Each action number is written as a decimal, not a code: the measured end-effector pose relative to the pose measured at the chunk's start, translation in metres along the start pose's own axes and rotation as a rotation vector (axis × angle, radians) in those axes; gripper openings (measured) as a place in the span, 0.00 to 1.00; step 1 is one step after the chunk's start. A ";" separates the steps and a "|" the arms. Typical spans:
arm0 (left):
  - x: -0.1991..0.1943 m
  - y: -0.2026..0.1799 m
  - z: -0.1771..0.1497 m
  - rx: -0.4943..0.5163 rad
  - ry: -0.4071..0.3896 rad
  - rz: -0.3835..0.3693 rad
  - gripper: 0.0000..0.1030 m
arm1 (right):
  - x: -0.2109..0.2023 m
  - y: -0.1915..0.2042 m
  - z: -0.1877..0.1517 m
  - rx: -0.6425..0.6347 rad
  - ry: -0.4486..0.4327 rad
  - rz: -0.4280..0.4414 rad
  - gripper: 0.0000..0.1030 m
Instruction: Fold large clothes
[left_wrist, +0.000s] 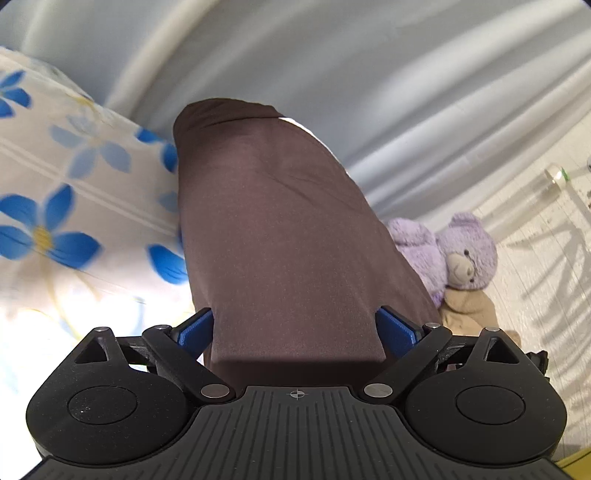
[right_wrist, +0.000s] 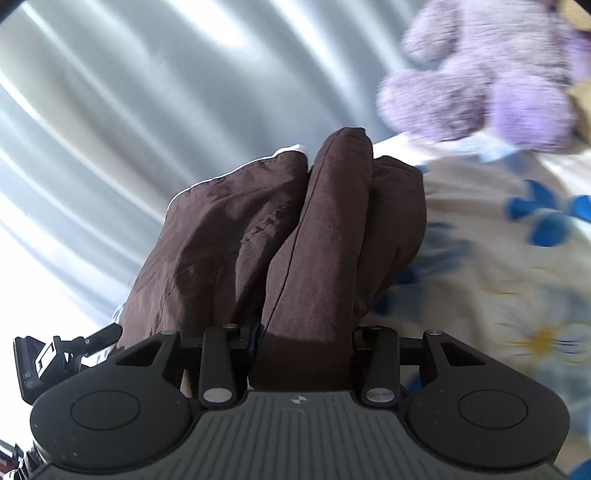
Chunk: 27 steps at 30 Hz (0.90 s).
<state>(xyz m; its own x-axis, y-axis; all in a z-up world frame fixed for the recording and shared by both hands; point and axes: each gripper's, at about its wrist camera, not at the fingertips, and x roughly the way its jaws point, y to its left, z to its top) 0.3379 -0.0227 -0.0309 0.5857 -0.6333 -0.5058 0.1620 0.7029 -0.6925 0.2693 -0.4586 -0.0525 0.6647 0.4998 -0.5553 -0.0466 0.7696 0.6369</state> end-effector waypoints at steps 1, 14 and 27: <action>-0.010 0.005 0.004 0.004 -0.013 0.019 0.93 | 0.009 0.007 0.000 -0.004 0.016 0.015 0.40; -0.100 0.037 -0.022 0.035 -0.172 0.236 0.93 | 0.069 0.070 -0.026 -0.093 0.070 -0.040 0.64; -0.118 0.004 -0.141 0.251 0.037 0.400 0.94 | 0.018 0.082 -0.099 -0.153 0.125 0.039 0.66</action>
<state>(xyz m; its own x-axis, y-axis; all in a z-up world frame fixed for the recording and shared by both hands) 0.1575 0.0091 -0.0464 0.6134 -0.3050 -0.7285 0.1190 0.9476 -0.2966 0.2037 -0.3466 -0.0633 0.5633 0.5682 -0.5999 -0.1897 0.7956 0.5754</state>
